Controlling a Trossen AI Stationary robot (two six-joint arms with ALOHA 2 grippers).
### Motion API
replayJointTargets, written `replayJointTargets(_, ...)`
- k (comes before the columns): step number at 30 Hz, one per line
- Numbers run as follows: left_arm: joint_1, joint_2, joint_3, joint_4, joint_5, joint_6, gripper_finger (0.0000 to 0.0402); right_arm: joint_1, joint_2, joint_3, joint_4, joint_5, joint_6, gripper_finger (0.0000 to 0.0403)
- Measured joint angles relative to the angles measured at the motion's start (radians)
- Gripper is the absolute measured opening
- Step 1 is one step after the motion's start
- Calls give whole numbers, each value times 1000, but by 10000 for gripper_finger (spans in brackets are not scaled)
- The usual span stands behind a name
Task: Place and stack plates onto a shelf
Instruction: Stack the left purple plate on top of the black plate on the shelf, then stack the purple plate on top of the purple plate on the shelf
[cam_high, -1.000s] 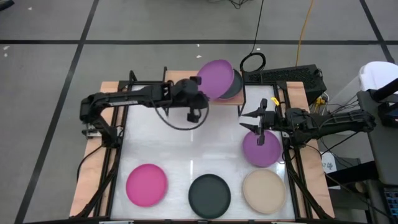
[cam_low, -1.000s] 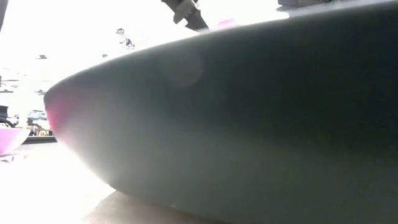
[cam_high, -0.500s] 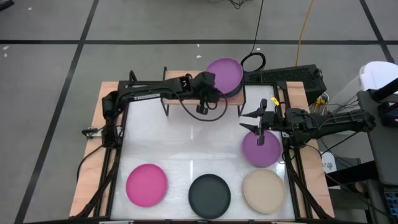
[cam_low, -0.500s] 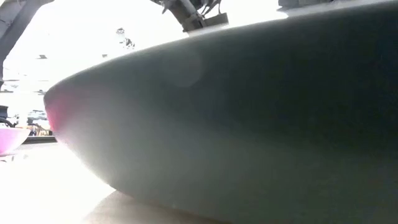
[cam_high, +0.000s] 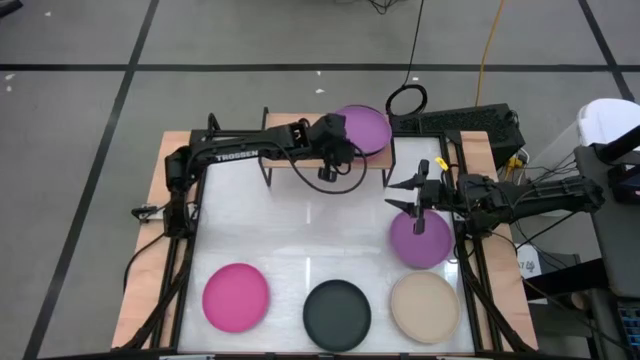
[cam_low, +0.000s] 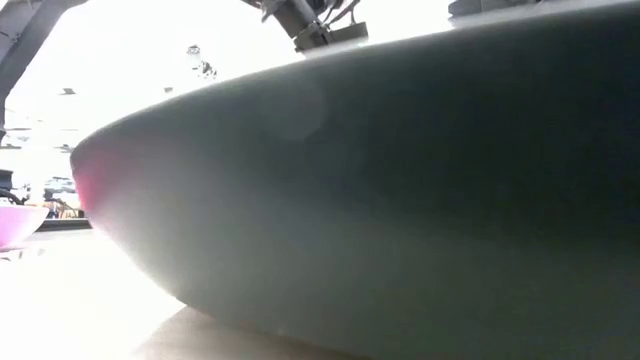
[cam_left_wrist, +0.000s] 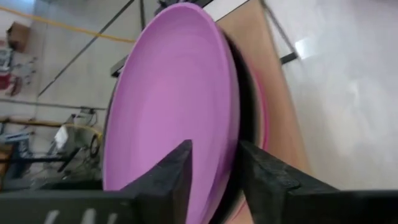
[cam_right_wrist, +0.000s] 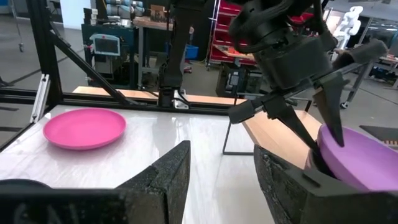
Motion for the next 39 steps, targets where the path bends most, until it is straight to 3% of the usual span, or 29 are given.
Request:
replayJointTargets(10,-45,-84,0,-65,-47,-108,216,0,0,0,-25,1,10,157)
replayJointTargets(17,-114,-243,0,-101,-51,-315,223,0,0,0,-52,1,18,157)
replayJointTargets(22,-198,-362,-34,-87,-52,-381,223,0,0,0,-75,1,36,157)
replayJointTargets(26,-264,-478,-179,30,-80,-395,223,0,0,0,-105,1,44,157)
replayJointTargets(30,-306,-595,-418,223,-93,-429,223,0,0,0,-111,1,55,157)
replayJointTargets(39,-359,-802,-979,841,-96,-538,223,0,1,0,-118,1,56,157)
